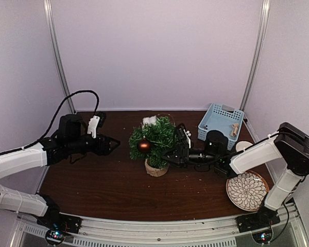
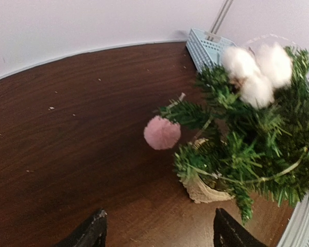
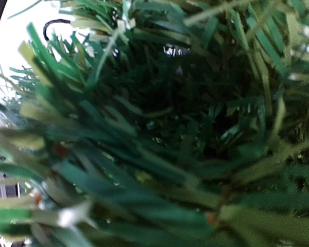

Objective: Decorate the small christmas tree

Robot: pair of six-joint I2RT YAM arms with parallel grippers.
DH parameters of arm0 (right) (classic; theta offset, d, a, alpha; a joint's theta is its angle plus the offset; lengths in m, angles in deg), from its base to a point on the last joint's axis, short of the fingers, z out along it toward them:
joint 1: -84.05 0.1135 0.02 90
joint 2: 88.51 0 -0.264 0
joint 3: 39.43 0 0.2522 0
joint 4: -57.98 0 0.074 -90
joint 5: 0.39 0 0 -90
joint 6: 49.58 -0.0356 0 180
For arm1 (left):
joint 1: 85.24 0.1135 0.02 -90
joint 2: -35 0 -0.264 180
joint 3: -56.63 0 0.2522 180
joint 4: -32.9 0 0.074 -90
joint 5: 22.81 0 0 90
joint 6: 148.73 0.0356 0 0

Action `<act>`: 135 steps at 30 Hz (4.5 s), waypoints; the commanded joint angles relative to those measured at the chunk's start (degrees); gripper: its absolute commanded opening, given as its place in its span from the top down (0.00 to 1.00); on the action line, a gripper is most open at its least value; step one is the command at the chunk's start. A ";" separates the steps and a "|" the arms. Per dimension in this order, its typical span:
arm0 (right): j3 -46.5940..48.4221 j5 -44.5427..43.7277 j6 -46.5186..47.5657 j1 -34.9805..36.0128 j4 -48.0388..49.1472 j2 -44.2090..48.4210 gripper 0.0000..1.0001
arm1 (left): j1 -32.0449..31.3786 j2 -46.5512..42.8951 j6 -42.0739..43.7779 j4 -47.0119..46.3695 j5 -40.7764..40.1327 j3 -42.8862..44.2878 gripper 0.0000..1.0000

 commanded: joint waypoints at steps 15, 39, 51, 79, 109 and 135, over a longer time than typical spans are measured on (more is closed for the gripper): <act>-1.42 -9.12 13.36 0.35 -20.89 15.43 0.48 | -10.28 7.50 -1.92 -11.58 9.31 -1.29 0.23; -2.30 -10.55 24.84 -3.84 -40.49 30.57 0.40 | -8.34 14.09 -0.47 -9.36 -6.53 4.46 0.31; 3.21 -11.78 32.76 -7.67 -52.27 31.29 0.36 | -4.22 16.64 0.70 -9.08 -5.37 6.36 0.35; 8.48 4.43 29.70 -11.18 -43.33 14.98 0.48 | -2.39 19.47 1.61 -10.47 -3.41 10.13 0.35; 7.63 4.91 25.59 -4.05 -41.48 18.88 0.63 | 0.18 14.06 -0.25 -6.71 -5.02 10.17 0.13; 47.84 -48.64 61.38 -31.21 -100.32 10.15 0.41 | 0.74 9.73 -2.11 -4.86 -7.15 6.68 0.05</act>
